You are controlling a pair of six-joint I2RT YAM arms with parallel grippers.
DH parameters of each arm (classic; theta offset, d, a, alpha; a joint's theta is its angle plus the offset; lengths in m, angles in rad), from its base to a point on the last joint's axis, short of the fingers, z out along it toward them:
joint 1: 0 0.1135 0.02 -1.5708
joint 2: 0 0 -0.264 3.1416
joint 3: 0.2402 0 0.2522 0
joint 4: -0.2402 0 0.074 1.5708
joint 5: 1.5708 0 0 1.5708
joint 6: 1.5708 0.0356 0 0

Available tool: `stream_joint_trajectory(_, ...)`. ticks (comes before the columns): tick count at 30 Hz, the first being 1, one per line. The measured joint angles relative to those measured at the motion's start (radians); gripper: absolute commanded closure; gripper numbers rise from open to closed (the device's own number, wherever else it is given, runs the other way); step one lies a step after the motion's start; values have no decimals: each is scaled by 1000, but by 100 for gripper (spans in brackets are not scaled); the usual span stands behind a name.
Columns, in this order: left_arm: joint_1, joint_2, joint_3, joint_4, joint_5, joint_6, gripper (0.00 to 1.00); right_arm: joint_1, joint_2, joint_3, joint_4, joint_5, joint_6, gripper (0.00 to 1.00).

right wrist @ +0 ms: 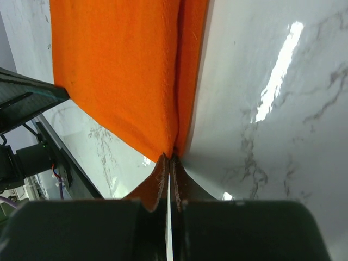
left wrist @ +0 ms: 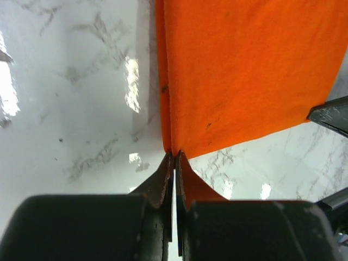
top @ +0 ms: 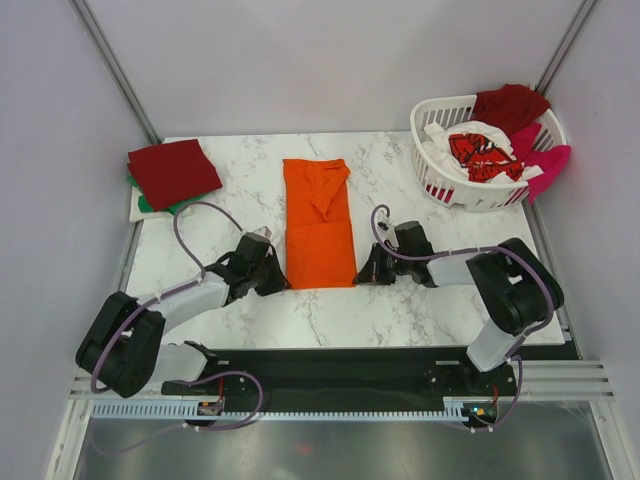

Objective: Fold and stack the t-shirts
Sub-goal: Fold the tshirt

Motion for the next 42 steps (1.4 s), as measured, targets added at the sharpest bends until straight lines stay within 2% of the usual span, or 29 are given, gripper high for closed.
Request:
stream_joint_trajectory(7, -68, -124, -51, -49, 26, -59, 98, 11, -133, -89, -91, 14, -2, 100)
stream_joint_trajectory(13, -160, -203, -87, -98, 29, -141, 98, 39, -351, -146, -198, 38, 17, 100)
stream_joint_trajectory(19, -211, -314, -80, -186, 25, -203, 98, 60, -558, -131, -320, 74, 40, 100)
stream_joint_trajectory(23, -216, -371, -24, -269, 21, -214, 98, 61, -620, -69, -409, 90, 44, 100)
stream_joint_trajectory(31, -216, -325, 266, -445, -34, -191, 98, 62, -597, 108, -534, 137, 23, 100)
stream_joint_trajectory(38, -183, -164, 534, -560, -100, -106, 97, 58, -437, 367, -600, 200, -39, 100)
stream_joint_trajectory(42, -107, -63, 644, -587, -102, -51, 97, 38, -328, 489, -614, 215, -70, 100)
